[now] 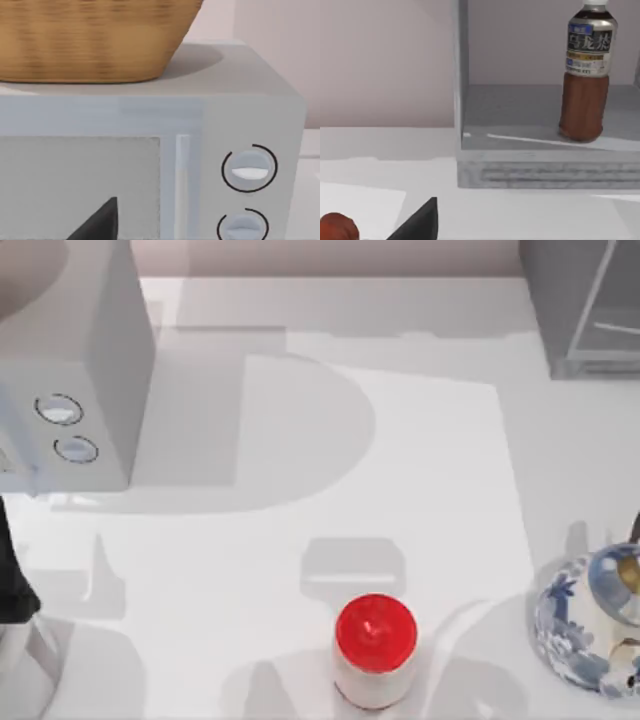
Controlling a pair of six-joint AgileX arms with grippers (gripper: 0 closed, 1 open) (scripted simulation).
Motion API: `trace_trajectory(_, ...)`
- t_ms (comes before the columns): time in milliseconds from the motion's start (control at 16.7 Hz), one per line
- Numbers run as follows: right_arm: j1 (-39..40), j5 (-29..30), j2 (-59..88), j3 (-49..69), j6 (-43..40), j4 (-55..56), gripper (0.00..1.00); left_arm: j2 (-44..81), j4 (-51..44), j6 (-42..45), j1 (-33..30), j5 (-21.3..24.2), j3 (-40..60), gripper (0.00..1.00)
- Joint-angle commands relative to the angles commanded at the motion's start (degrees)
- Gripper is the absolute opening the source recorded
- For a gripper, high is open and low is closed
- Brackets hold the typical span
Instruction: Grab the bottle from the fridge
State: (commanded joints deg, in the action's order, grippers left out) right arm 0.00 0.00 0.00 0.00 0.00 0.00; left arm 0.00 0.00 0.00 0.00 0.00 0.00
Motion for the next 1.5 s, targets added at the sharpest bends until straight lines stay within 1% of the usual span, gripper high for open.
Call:
trace_trajectory(240, -0.86, -0.38, 1.36, 1.04, -0.09, 1.64, 1.0, 0.0, 0.0, 0.0, 0.0, 0.0, 0.0, 1.0)
trace_trajectory(360, -2.29, -1.2, 4.69, 3.09, -0.26, 5.64, 1.0, 0.0, 0.0, 0.0, 0.0, 0.0, 0.0, 1.0)
trace_trajectory(540, -5.12, -3.16, 14.01, 6.39, -0.49, 15.23, 1.0, 0.0, 0.0, 0.0, 0.0, 0.0, 0.0, 1.0)
trace_trajectory(780, -10.39, -7.47, 34.34, 9.1, -0.44, 31.85, 1.0, 0.0, 0.0, 0.0, 0.0, 0.0, 0.0, 1.0)
trace_trajectory(1200, -20.74, -18.62, 77.07, 8.67, 0.53, 65.57, 1.0, 0.0, 0.0, 0.0, 0.0, 0.0, 0.0, 1.0)
trace_trajectory(1320, -23.59, -21.71, 86.39, 8.6, 0.76, 74.36, 1.0, 0.0, 0.0, 0.0, 0.0, 0.0, 0.0, 1.0)
trace_trajectory(1500, -27.4, -26.03, 96.35, 9.29, 0.95, 84.78, 1.0, 0.0, 0.0, 0.0, 0.0, 0.0, 0.0, 1.0)
